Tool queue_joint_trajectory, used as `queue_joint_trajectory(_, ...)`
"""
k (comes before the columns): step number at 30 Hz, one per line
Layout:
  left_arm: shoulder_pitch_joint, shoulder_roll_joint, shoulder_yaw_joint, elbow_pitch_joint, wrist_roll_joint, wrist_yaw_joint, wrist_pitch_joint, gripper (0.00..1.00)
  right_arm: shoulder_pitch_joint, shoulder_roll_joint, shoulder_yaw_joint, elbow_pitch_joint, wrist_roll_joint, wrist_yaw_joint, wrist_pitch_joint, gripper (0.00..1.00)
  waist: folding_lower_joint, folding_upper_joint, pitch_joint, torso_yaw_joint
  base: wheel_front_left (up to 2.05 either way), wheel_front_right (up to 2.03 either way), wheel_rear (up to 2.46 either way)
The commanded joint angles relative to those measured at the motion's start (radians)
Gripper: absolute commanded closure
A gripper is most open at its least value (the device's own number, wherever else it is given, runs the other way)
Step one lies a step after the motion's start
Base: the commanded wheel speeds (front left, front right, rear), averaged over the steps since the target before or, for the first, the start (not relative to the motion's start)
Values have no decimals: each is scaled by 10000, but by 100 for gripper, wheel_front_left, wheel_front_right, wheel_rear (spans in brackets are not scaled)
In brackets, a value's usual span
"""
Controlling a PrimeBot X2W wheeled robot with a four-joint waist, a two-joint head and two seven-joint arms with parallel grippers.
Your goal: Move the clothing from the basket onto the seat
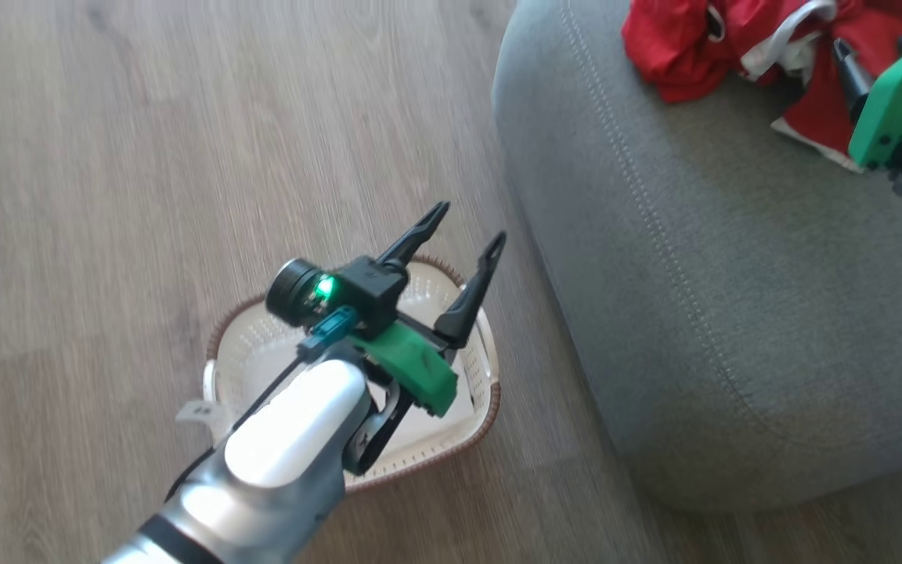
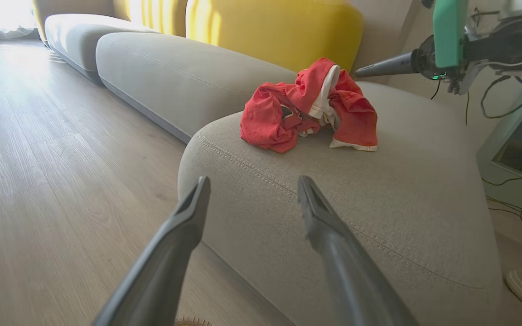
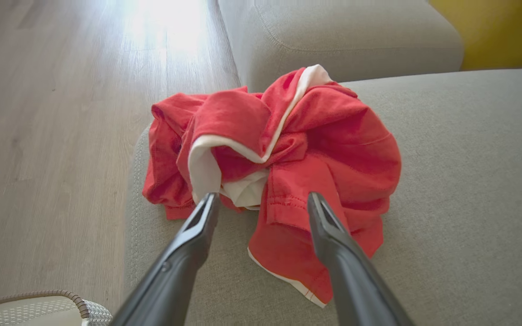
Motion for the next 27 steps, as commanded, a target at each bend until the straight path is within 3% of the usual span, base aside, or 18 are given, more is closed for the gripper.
queue_joint_trajectory(1, 31, 230, 465, -347, -126, 136, -110, 0, 154, -202, 291, -587, 243, -4, -114, 0, 0, 0, -378, 48, 0, 0, 0)
queue_joint_trajectory(14, 1738, 880, 1941, -1032, -682, 794, -124, 0, 1897, -590, 1291, -2705, 985, -4, -1730, 0, 0, 0, -1719, 1050, 0, 0, 0)
queue_joint_trajectory(20, 2813, 1294, 2802, -1572, -785, 1153, -125, 0, 2910, -275, 1060, -3613, 803, -4, -2394, 0, 0, 0, -2140, 1588, 0, 0, 0)
queue_joint_trajectory(27, 4207, 1800, 3865, -2189, -674, 1913, -125, 0, 4365, 544, 80, -4406, 101, -4, -3016, 0, 0, 0, -2500, 2040, 0, 0, 0)
